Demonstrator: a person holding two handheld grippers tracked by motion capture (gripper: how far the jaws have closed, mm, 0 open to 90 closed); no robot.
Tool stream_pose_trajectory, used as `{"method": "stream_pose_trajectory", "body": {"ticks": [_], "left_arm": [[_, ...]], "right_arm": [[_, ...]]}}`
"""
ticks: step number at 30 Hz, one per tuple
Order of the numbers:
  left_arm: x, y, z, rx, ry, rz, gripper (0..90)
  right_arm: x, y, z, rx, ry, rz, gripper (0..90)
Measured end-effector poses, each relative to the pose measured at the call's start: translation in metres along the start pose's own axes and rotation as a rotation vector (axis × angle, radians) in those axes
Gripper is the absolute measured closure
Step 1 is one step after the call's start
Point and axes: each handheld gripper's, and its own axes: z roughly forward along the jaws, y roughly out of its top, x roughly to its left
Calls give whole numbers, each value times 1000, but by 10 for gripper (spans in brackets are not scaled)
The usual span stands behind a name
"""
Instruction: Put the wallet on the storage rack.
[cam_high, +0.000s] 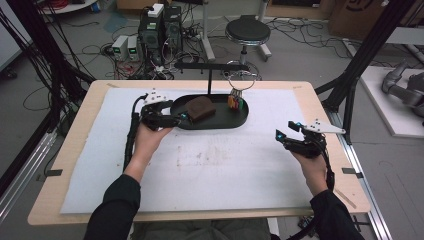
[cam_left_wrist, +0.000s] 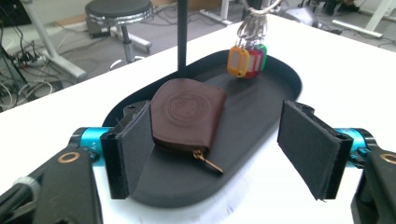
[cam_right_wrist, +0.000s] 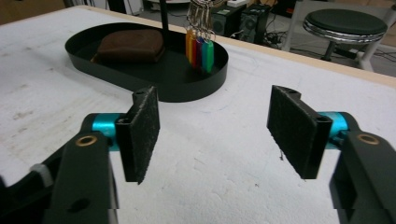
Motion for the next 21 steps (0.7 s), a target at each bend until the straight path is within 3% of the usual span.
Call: {"method": "stream_pose_trajectory", "body": {"ticks": [8,13,21], "left_arm": [[-4,-20,-52,-37,-2,10,228],[-4,-35,-79,-61,5,-9,228],[-4,-60,-105,-80,26,4,228]], "right_arm": [[2,2,1,4,14,-10,285],[3,3,-1,7,17,7,247],[7,0,-2,17,39,3,204]]}}
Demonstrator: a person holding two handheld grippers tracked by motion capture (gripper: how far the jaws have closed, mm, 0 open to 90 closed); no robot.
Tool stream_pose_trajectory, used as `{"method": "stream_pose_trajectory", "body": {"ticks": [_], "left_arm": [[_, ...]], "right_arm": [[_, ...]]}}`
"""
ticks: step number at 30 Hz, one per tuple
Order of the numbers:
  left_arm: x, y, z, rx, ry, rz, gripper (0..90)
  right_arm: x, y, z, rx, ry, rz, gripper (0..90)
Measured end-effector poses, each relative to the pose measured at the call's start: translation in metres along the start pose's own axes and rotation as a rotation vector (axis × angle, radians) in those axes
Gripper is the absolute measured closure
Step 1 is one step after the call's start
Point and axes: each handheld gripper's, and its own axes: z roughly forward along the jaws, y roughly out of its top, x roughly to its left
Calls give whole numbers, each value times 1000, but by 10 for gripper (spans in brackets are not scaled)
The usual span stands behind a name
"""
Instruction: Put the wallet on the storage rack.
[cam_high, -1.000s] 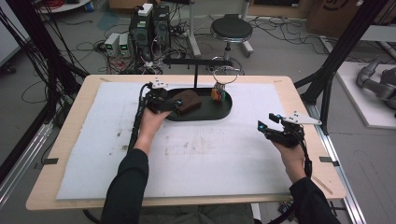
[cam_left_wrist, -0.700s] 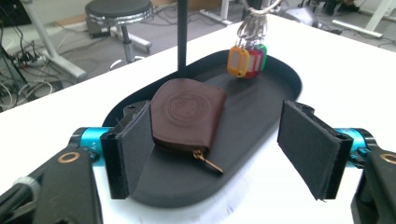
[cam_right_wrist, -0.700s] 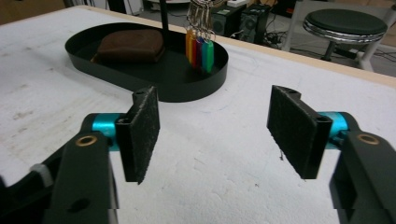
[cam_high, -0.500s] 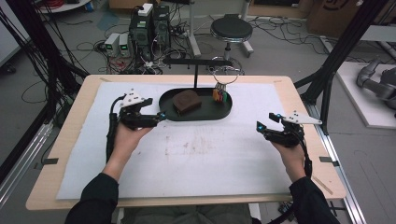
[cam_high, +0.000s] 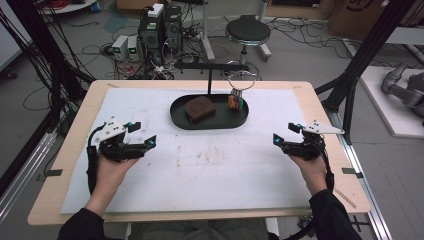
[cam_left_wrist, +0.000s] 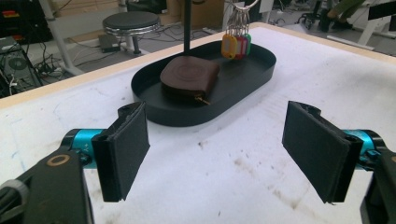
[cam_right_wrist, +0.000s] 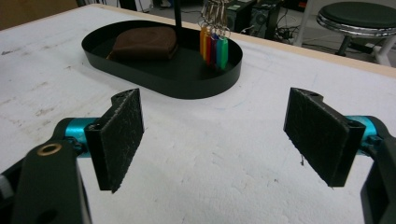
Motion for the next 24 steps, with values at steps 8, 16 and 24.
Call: {"method": "stream_pose_trajectory", "body": {"ticks": [8,16,24], "left_arm": [[5,-16,-2,-6,12,-8,228],[1,-14,-2,-35,19,22,228],[3,-15,0,-31,25,16,228]], "right_arm": [[2,-4,-3,-8,-34,-22,204],[-5,-8,-6,-24,-64,30,206],[-6,-11,-8,-20,-70,26,206]]}}
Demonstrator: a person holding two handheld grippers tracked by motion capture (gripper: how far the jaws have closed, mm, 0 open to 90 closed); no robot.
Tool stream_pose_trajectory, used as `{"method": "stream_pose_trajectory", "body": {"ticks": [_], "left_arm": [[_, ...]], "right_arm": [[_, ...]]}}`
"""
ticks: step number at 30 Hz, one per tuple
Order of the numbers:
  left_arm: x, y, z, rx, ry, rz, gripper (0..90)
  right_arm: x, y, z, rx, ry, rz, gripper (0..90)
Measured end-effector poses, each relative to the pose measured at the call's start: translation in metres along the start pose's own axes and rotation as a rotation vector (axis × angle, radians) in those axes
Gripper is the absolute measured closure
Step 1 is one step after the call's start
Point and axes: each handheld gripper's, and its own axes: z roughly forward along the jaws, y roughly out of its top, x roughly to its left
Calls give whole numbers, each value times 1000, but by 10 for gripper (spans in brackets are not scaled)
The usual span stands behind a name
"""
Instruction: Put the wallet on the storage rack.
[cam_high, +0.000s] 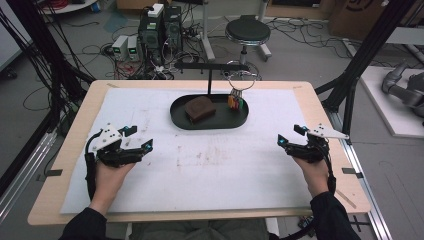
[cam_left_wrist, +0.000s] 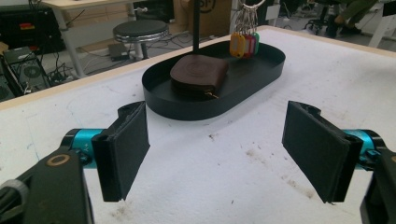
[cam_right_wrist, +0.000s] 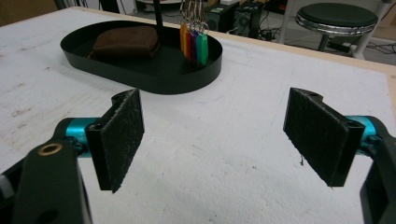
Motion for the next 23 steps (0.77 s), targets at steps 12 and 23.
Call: {"method": "stream_pose_trajectory", "body": {"ticks": [12,23], "left_arm": [[0,-2,-4,2,12,-5,228],[3,-2,1,30,28,-9,229]], "right_arm": [[1,0,1,3,0,-4,206],[-1,-1,0,6,-1,-2,206]]}}
